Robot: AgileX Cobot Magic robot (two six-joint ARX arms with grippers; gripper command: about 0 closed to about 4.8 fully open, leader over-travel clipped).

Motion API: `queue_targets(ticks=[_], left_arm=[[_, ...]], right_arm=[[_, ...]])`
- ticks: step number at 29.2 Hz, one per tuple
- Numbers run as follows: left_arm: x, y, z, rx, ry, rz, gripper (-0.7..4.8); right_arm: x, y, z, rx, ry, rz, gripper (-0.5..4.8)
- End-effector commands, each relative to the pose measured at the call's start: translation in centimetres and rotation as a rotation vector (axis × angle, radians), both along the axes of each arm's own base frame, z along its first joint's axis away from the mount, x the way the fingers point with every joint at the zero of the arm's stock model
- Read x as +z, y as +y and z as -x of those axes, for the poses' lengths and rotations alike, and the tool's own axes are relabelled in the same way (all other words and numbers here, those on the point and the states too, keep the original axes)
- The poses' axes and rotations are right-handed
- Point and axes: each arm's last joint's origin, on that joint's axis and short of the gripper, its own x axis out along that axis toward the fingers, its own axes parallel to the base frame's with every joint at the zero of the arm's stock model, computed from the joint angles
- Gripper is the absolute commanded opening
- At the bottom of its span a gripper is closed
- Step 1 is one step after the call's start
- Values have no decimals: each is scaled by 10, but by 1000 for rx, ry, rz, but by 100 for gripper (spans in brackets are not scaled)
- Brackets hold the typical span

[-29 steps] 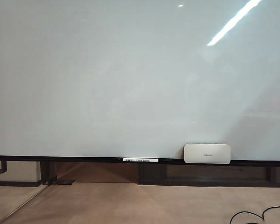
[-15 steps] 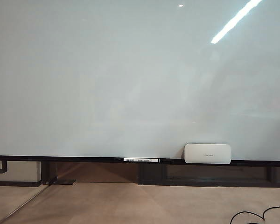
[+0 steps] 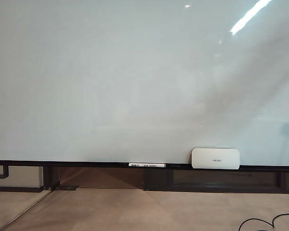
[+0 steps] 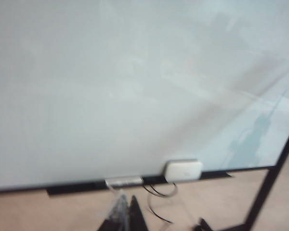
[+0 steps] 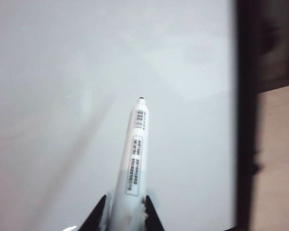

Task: Reach to the right to find the marker pen, pick it up, and write the number 18 on the whiteboard.

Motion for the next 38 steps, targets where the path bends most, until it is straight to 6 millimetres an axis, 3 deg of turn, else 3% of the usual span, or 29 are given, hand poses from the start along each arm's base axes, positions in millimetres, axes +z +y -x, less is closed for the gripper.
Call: queue_targets(ticks=[1, 9, 14, 22, 26, 29, 31, 38], left_arm=[[14, 2, 7, 24, -46, -77, -5], [38, 7, 19, 65, -176, -186, -5], [41, 4, 22, -41, -222, -215, -5], [45, -2, 7, -102, -224, -224, -5], [49, -5, -5, -65, -219, -220, -5], [51, -6, -19, 64, -197, -260, -5], [57, -7, -24, 68, -203, -308, -5], [72, -8, -25, 57, -264, -349, -5]], right_arm=[[8, 44, 2, 168, -29, 6, -3], [21, 151, -11, 606, -169, 121, -3], [15, 203, -40, 734, -279, 169, -3], [-43, 271, -106, 778, -284, 129, -3], [-50, 300, -117, 742, -307, 181, -3], [-44, 330, -119, 685, -337, 254, -3], [-37, 338, -120, 644, -349, 259, -3], [-28, 337, -120, 576, -367, 256, -3]])
